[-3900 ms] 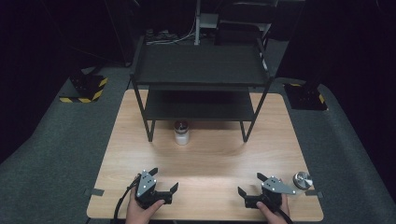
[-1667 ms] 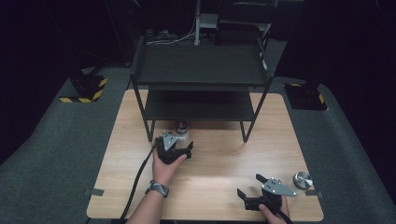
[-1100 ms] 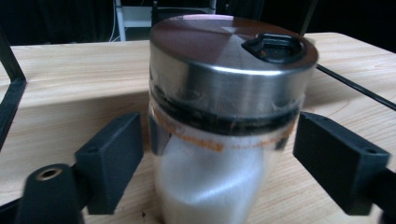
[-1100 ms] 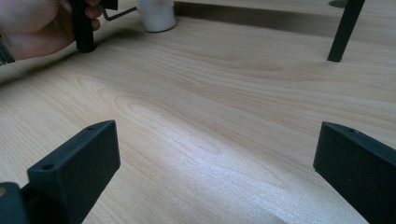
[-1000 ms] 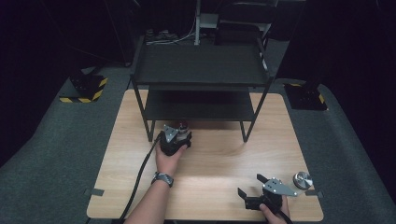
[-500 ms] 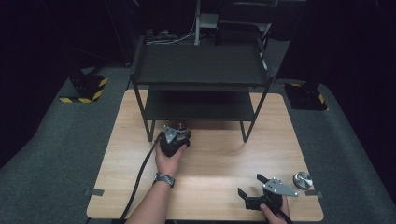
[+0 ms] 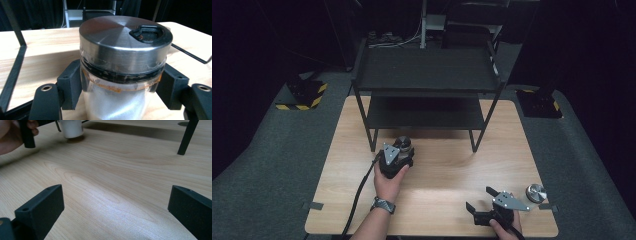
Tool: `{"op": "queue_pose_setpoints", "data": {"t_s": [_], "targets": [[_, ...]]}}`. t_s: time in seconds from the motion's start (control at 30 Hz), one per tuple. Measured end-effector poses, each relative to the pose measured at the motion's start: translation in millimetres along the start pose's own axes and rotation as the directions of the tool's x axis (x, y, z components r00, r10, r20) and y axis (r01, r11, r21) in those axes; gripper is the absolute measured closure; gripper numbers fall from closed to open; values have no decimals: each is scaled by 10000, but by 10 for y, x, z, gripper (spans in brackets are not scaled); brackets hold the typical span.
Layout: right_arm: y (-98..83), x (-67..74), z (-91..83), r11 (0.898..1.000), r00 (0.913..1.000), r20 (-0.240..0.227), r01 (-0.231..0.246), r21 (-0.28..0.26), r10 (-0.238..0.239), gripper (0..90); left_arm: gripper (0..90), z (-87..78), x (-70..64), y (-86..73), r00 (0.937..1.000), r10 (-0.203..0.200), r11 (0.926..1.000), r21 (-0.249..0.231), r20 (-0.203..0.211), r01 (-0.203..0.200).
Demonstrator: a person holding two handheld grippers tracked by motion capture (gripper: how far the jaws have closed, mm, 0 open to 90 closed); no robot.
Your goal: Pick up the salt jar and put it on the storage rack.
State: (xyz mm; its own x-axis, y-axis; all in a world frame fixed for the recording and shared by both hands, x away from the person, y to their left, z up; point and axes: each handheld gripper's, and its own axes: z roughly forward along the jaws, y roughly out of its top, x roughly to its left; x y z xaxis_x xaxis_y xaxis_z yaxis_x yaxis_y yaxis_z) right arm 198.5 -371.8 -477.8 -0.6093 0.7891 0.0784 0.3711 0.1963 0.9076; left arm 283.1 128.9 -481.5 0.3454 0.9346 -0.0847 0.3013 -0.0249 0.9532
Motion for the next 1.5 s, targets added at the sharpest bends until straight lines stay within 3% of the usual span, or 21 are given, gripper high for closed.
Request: {"op": "queue_pose_setpoints", "data": {"t_s": [0.13, 0.27, 0.37, 0.73, 1.03, 1.17, 1.5], "targets": [[-4, 4, -4, 10000, 10000, 28, -28, -13, 28, 1, 310, -165, -32, 26, 10000, -67, 10000, -41, -9, 67], [-10, -4, -18, 10000, 10000, 11, -37, -13, 37, 1, 311, -402, -48, 110, 9998, -125, 9991, -397, 180, 132], [-5, -7, -20, 10000, 10000, 5, -32, 22, 32, 1, 311, -470, -62, 163, 9997, -52, 9987, -510, 218, 63], [-6, -29, -45, 9999, 9998, 110, -154, 63, 154, 1, 311, -833, -175, 657, 9981, 387, 9913, -1274, 484, -323], [-5, -35, -44, 9998, 9998, 81, -163, 74, 163, 1, 311, -961, -206, 1003, 9957, 758, 9837, -1671, 525, -661], [0, -41, -42, 9998, 9999, 53, -156, 96, 156, 1, 311, -1033, -243, 1210, 9941, 1013, 9746, -2042, 376, -915], [-3, -46, -43, 9998, 9998, 45, -176, 79, 176, 1, 312, -1083, -331, 1535, 9897, 1410, 9580, -2554, 245, -1302]]}}
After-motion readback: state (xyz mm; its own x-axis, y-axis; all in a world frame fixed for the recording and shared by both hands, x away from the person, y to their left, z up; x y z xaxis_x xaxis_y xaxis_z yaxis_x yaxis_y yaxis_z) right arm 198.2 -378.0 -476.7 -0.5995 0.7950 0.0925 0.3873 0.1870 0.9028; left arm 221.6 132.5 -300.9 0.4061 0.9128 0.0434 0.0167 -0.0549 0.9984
